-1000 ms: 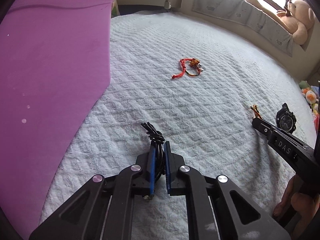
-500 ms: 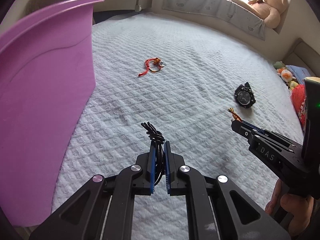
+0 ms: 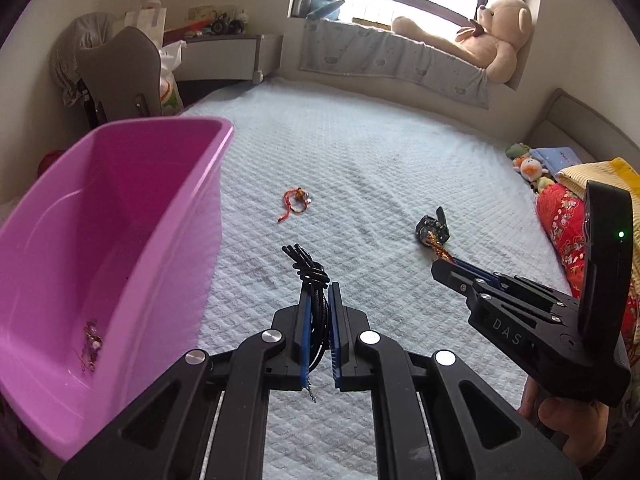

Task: Organize jewelry
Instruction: 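Carry the black necklace and braided bracelet over the pink tub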

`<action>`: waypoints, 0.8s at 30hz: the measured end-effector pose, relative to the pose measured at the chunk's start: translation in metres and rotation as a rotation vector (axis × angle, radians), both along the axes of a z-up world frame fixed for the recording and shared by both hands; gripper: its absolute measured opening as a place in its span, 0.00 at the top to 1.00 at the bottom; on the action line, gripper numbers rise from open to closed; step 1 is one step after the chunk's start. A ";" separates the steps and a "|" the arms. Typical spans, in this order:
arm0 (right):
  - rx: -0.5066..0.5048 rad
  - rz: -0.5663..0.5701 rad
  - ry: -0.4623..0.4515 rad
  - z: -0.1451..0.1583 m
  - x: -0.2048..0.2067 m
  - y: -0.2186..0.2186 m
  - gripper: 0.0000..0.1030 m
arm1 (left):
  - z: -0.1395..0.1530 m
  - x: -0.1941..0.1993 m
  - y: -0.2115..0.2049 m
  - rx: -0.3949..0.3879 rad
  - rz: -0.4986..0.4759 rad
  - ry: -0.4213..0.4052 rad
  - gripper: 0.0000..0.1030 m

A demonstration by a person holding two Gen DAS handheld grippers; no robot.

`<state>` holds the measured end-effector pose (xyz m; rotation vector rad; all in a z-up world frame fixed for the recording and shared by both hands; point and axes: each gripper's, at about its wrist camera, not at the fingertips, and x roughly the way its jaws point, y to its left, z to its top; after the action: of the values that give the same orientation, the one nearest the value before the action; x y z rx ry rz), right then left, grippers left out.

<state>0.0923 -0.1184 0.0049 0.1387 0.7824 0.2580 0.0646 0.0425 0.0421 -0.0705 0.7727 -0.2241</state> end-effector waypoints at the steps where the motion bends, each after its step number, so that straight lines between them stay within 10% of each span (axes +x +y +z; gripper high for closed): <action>1: 0.005 0.010 -0.009 0.007 -0.002 0.006 0.85 | 0.009 -0.003 0.006 -0.007 0.001 -0.012 0.92; 11: 0.066 0.182 -0.047 0.054 -0.004 0.088 0.85 | 0.054 -0.010 0.086 0.020 0.092 -0.074 0.92; 24: 0.064 0.395 0.007 0.066 0.011 0.212 0.85 | 0.025 -0.002 0.183 0.049 0.259 0.019 0.92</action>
<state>0.1036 0.0936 0.0710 0.0442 0.8056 0.6574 0.0623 0.2258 0.0672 -0.1257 0.7788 0.0413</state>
